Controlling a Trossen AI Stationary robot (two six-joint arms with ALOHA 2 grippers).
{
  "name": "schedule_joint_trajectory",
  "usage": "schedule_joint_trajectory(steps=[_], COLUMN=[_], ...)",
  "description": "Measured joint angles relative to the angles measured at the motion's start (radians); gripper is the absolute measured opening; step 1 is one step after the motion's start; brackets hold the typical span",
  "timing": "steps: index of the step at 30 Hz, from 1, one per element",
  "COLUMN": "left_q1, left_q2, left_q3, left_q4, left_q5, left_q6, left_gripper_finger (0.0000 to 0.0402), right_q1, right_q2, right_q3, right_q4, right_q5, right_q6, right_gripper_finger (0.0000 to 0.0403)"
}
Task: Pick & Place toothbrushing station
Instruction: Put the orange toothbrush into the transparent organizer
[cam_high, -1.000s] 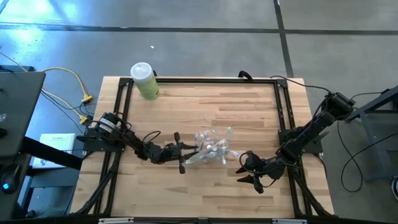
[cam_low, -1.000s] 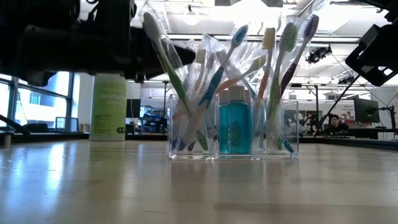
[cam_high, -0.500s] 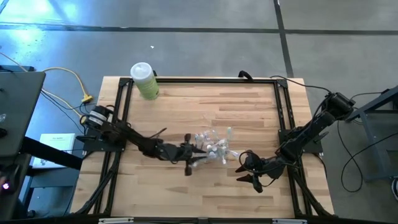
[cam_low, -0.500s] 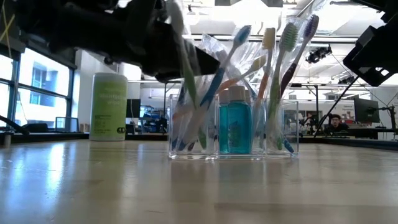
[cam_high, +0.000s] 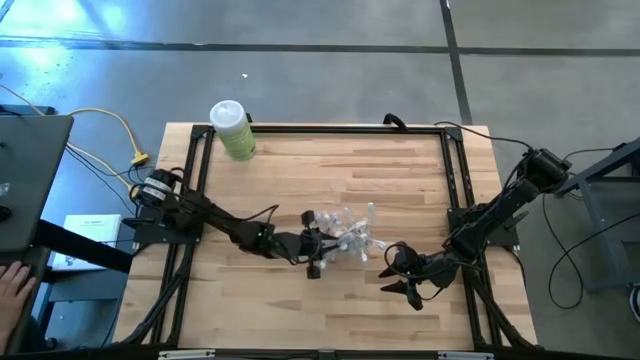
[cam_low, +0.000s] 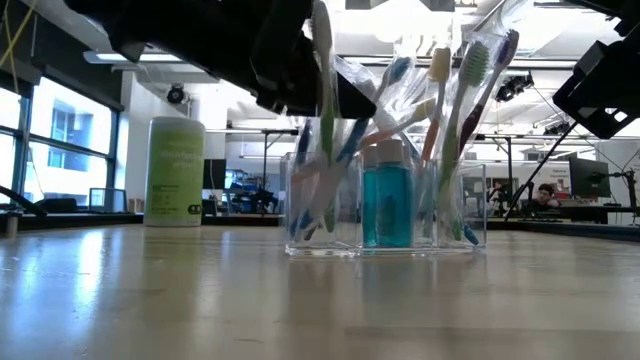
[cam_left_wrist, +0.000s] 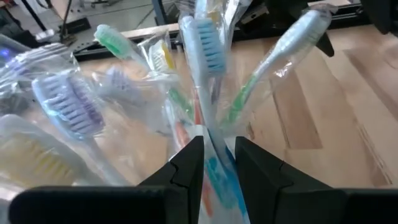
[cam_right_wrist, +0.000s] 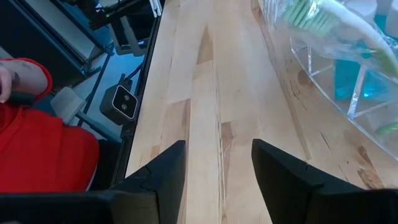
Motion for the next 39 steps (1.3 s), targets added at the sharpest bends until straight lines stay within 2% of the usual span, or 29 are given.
schedule_joint_trajectory(steps=[4,10,17,24,29,33,39], left_q1=[-0.010,-0.011,-0.058,-0.111,-0.114,-0.099,-0.033], left_q2=[0.000,0.001,-0.001,-0.003,-0.003,-0.004,-0.004], left_q3=[0.000,0.000,0.000,0.000,0.000,0.000,0.000], left_q4=[-0.002,-0.065,-0.078,-0.085,-0.084,-0.082,-0.083], left_q5=[-0.005,0.000,-0.025,-0.231,-0.294,-0.283,-0.094], left_q6=[0.006,-0.071,-0.041,0.065,0.066,0.041,-0.049], left_gripper_finger=[0.0086,0.0086,0.0086,0.0086,0.0086,0.0086,0.0086], right_q1=[0.000,0.000,0.000,0.000,0.000,0.000,0.000], right_q2=[0.000,0.000,0.000,0.000,0.000,0.000,0.000], right_q3=[0.000,0.000,0.000,0.000,0.000,0.000,0.000], right_q4=[0.000,0.000,0.000,0.000,0.000,0.000,-0.001], right_q5=[0.000,0.000,0.000,0.000,0.000,0.000,0.000], right_q6=[0.000,0.000,0.000,0.000,0.000,0.000,0.000], right_gripper_finger=[0.0175,0.0175,0.0175,0.0175,0.0175,0.0175,0.0175])
